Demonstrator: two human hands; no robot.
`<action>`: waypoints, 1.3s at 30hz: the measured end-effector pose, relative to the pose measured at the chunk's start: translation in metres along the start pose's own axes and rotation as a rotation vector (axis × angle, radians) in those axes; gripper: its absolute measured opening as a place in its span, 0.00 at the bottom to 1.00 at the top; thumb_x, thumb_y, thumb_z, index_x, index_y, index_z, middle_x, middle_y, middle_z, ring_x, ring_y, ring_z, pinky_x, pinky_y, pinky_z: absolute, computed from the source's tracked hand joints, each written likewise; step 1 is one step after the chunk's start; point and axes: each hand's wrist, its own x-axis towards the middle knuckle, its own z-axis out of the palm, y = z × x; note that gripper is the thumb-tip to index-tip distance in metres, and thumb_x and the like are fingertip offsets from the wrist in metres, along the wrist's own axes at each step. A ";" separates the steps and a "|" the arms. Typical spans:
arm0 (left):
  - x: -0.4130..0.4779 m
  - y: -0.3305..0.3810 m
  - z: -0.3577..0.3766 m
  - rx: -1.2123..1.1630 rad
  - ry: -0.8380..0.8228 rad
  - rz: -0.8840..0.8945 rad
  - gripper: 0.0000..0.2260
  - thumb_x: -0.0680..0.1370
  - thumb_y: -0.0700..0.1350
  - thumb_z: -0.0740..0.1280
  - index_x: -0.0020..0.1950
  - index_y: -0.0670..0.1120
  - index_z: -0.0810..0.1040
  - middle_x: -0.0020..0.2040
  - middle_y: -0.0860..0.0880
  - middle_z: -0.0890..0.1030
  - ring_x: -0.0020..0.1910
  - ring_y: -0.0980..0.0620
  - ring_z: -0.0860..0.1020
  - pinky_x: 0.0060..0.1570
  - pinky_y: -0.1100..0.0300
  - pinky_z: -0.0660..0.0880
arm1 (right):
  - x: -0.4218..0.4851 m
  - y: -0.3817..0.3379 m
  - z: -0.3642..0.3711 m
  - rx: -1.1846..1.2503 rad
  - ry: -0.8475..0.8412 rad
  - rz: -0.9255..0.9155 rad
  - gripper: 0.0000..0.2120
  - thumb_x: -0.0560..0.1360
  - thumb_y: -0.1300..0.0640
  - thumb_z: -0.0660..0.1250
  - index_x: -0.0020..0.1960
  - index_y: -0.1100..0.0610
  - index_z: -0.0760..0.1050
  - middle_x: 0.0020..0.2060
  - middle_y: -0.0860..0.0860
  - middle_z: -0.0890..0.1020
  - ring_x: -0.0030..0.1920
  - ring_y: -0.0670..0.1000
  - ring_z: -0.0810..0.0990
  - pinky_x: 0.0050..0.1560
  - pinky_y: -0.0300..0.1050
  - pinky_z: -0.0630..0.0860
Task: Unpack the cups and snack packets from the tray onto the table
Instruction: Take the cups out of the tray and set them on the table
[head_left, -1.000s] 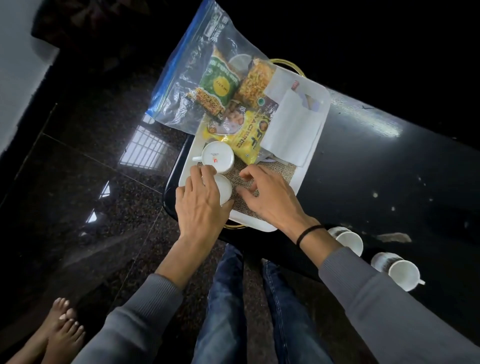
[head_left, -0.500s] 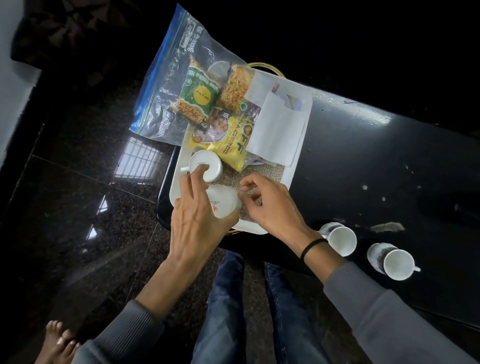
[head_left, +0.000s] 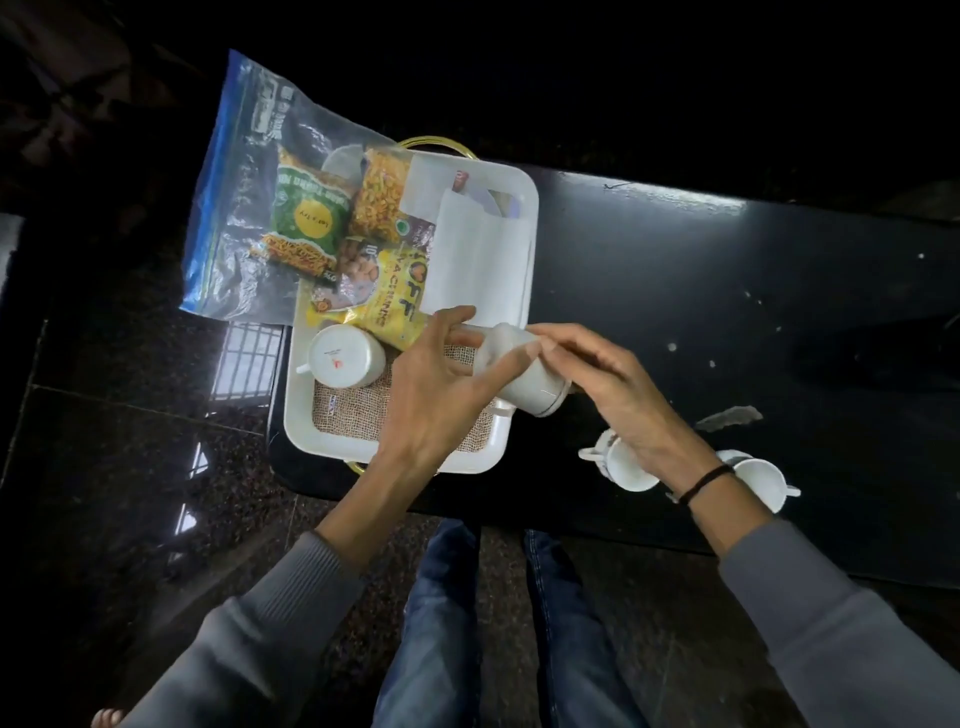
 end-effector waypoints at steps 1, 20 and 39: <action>0.005 0.003 0.008 -0.014 -0.015 -0.022 0.31 0.68 0.69 0.74 0.66 0.56 0.77 0.53 0.59 0.83 0.45 0.65 0.83 0.44 0.68 0.77 | -0.002 0.001 -0.009 -0.004 -0.004 0.015 0.13 0.81 0.45 0.67 0.63 0.44 0.82 0.59 0.46 0.85 0.63 0.48 0.81 0.65 0.49 0.77; 0.024 0.000 0.124 -0.213 -0.193 -0.200 0.08 0.78 0.46 0.69 0.54 0.47 0.86 0.50 0.49 0.87 0.51 0.53 0.86 0.59 0.51 0.82 | 0.000 0.023 -0.087 0.345 0.286 0.553 0.20 0.71 0.44 0.75 0.58 0.55 0.83 0.56 0.60 0.84 0.41 0.59 0.90 0.35 0.44 0.84; 0.032 0.003 0.147 -0.142 -0.236 -0.235 0.11 0.80 0.42 0.65 0.56 0.43 0.86 0.51 0.49 0.87 0.50 0.53 0.86 0.56 0.54 0.83 | 0.007 0.037 -0.095 0.303 0.379 0.648 0.21 0.77 0.45 0.70 0.62 0.58 0.78 0.61 0.61 0.78 0.41 0.62 0.89 0.30 0.42 0.83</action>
